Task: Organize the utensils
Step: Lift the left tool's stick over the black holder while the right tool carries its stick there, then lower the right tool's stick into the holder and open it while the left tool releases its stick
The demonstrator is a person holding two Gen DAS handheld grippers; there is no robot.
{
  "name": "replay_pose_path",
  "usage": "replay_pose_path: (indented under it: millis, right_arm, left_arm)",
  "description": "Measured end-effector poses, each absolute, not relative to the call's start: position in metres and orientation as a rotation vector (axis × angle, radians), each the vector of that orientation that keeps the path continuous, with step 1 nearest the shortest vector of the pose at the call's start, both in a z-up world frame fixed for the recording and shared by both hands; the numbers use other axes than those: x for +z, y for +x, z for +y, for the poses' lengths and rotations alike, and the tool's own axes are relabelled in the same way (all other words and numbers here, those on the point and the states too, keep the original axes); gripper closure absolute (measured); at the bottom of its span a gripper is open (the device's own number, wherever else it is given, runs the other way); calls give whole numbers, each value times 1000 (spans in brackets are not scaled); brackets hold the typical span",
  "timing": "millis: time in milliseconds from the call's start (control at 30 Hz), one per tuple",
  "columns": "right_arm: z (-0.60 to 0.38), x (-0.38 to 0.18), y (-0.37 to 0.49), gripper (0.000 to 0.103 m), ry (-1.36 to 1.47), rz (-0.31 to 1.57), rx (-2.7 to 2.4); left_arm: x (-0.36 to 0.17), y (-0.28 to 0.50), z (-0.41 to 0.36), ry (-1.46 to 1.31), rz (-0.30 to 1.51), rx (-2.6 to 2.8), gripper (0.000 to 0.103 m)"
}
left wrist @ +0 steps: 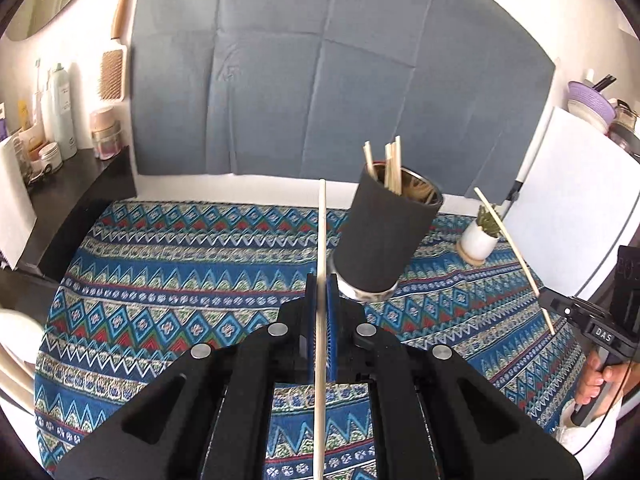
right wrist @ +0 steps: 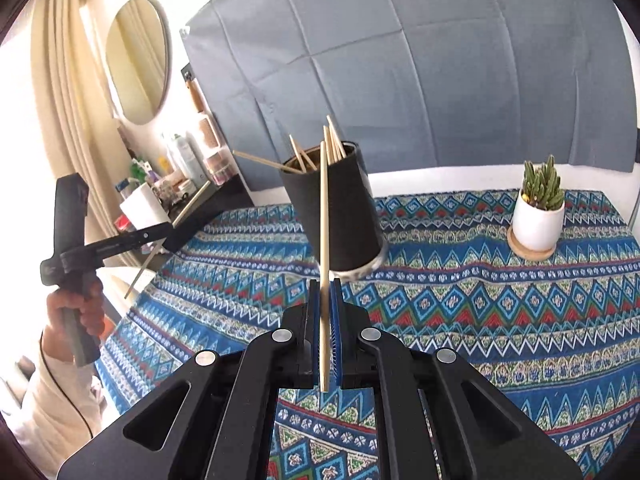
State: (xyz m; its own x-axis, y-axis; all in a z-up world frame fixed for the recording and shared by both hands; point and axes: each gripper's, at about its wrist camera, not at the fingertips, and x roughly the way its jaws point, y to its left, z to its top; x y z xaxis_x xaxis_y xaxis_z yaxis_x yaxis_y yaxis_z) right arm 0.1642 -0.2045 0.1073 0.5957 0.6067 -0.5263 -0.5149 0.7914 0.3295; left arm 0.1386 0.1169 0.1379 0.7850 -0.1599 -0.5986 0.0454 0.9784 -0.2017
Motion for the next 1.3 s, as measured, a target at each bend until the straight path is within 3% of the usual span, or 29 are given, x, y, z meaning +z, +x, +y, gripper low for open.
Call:
replay_pose_path:
  millis: [300, 667, 1000, 1300]
  right_arm:
    - [-198, 142, 205, 98, 190, 591, 688]
    - [-162, 159, 264, 98, 163, 546, 775]
    - [-146, 142, 307, 98, 266, 428, 817]
    - [-136, 110, 325, 98, 301, 278, 726]
  left_arm:
    - [170, 174, 90, -205, 575, -201, 98]
    - [157, 243, 89, -345, 451, -278, 98]
    - [161, 287, 79, -383, 272, -349, 98]
    - [133, 310, 80, -445, 114, -315, 98]
